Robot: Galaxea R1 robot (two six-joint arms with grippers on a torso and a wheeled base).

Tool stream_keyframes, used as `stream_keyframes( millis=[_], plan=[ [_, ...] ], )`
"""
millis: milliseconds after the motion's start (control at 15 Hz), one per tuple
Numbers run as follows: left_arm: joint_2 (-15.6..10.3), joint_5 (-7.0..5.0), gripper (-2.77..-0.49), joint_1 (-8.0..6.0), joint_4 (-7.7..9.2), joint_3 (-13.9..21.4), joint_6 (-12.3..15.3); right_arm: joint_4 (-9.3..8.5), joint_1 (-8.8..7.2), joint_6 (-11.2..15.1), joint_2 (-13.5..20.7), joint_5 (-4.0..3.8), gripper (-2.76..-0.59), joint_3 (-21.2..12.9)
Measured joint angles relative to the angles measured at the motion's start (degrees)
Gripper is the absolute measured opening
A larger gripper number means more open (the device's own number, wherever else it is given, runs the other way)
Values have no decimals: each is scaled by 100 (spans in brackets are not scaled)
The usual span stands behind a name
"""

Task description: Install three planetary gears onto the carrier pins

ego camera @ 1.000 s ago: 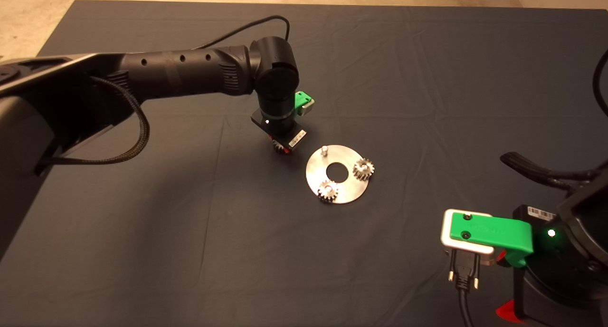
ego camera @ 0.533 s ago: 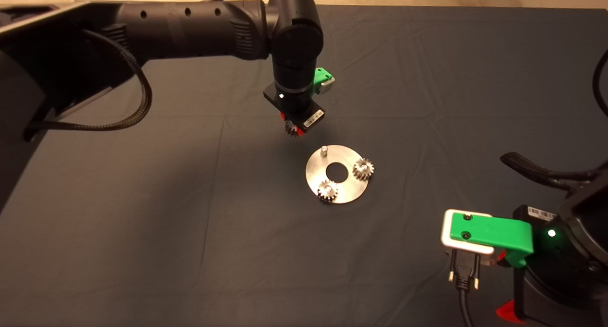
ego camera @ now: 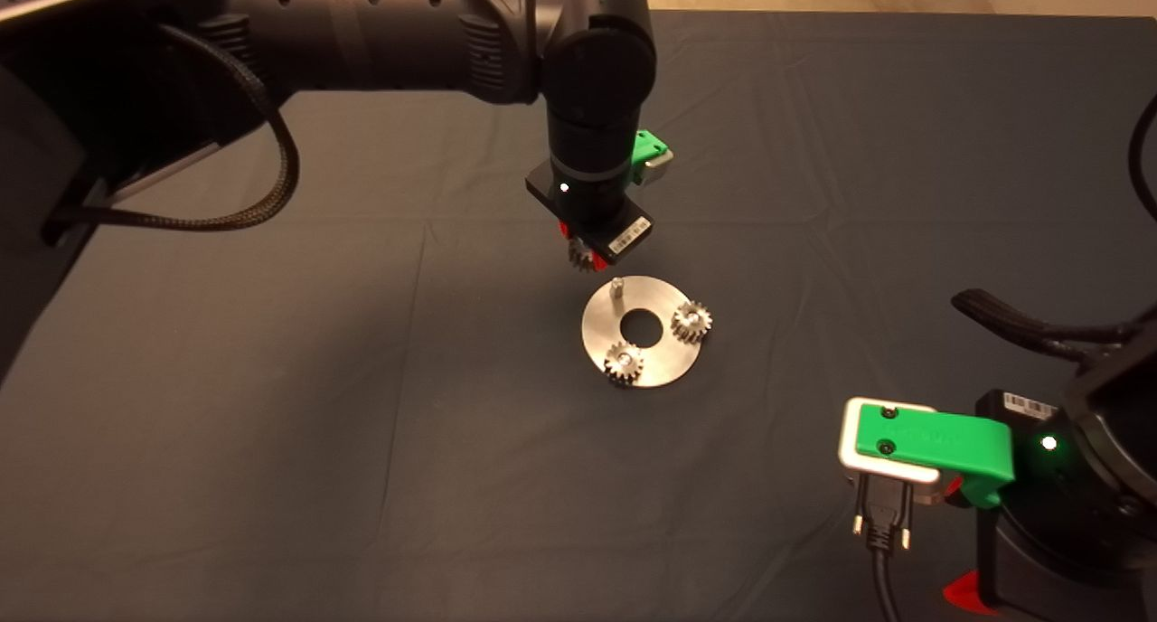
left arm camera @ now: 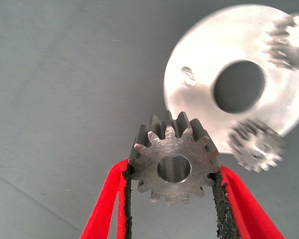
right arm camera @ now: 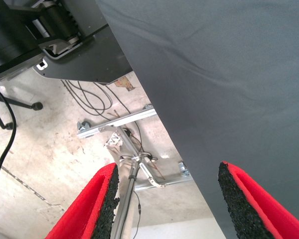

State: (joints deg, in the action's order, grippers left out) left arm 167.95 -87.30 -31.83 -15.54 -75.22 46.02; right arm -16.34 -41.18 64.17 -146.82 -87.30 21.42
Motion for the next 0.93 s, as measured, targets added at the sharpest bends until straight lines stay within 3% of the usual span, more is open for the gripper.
stream_keyframes(
  millis=[267,533,933],
  plan=[
    [0,131,-243,2,33,44,186,0,-9,0,0,1,-189,0],
    [0,502,-243,2,28,42,307,0,-9,0,0,0,-189,0],
    [0,708,-243,4,24,42,334,0,-9,0,0,0,-189,0]
  ],
)
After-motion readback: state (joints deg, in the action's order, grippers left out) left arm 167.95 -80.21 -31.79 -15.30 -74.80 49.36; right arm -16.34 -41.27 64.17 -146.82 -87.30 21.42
